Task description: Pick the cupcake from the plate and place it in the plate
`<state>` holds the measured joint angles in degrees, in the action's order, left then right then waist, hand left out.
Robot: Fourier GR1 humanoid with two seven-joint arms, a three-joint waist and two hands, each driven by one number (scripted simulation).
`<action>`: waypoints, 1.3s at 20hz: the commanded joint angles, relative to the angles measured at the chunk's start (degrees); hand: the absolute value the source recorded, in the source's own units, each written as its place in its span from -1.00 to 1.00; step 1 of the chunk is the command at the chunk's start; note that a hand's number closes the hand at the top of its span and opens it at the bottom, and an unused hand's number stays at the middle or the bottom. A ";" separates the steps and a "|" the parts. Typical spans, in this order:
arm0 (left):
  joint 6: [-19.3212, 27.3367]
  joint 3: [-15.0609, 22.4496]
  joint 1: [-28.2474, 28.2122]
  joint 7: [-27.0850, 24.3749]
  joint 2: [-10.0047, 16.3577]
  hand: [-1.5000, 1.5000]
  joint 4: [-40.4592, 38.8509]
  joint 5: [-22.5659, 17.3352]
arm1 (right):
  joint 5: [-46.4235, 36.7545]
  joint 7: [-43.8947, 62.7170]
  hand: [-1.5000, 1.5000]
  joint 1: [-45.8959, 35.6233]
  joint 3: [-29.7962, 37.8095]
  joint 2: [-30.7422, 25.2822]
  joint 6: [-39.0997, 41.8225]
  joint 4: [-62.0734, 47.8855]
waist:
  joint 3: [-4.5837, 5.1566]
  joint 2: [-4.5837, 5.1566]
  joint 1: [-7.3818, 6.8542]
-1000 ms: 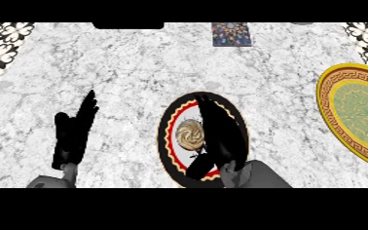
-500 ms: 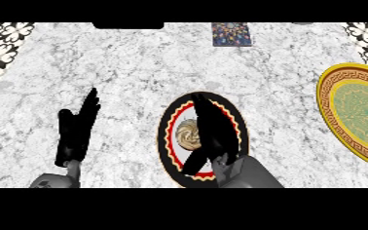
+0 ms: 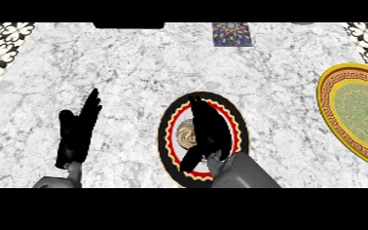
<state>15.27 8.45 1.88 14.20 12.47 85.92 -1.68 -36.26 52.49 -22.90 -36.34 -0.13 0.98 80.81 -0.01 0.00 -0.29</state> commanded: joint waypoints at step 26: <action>-5.62 -6.75 0.20 -1.41 -0.81 0.00 -2.50 0.32 | -0.76 -40.11 1.00 9.41 20.40 -31.31 -3.62 3.60 | -0.02 -0.02 0.57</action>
<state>11.39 3.46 1.53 12.43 10.33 83.91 0.14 -36.53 17.27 -13.51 -21.38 -27.70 1.22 84.73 -0.02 -0.07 0.67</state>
